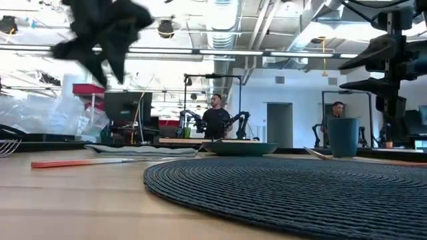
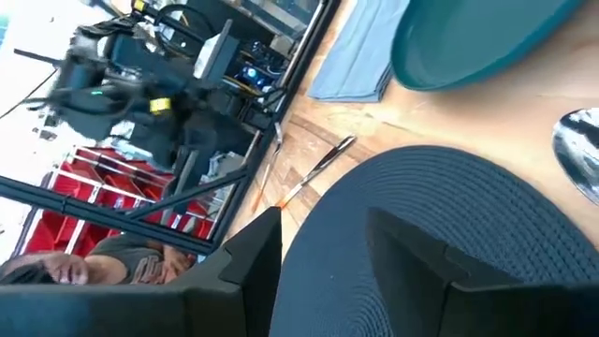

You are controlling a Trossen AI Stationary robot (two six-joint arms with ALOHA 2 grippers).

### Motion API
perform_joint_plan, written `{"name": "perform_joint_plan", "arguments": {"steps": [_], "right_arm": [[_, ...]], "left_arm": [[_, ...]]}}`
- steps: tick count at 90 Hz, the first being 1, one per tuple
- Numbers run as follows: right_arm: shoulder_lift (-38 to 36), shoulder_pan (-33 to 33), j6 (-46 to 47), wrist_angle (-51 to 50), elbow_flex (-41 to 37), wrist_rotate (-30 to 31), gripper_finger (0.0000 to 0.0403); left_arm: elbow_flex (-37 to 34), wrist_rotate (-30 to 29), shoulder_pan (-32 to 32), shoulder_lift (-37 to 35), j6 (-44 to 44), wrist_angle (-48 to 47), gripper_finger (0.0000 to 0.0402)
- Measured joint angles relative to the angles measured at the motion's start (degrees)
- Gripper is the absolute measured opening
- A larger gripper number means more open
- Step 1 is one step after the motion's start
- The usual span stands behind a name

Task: Set table place
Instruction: Put the orange table knife on the blue placemat

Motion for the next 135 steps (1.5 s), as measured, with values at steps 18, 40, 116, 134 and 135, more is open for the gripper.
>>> {"name": "perform_joint_plan", "arguments": {"steps": [18,40,116,134,135], "right_arm": [[0.0,-0.4,-0.2,-0.5,0.0,0.0,0.0143],[0.0,-0.3,-0.3,-0.8,0.0,-0.2,0.0143],[0.0,-0.4,0.1,-0.4,0.0,-3.1,0.0154],[0.0,-0.4,0.1,-0.3,0.0,-3.1,0.0153],[0.0,-0.4,0.1,-0.3,0.0,-3.1,0.0153]], "left_arm": [[2.5,2.7,0.3,8.9,12.7,12.6,0.0083],[8.1,10.2,1.0,23.2,14.4,-11.4,0.0083],[10.8,14.4,3.9,24.0,11.7,0.5,0.0198],[6.4,14.9,3.9,24.0,7.7,0.5,0.02],[6.1,15.2,3.9,24.0,7.7,0.6,0.02]]}}
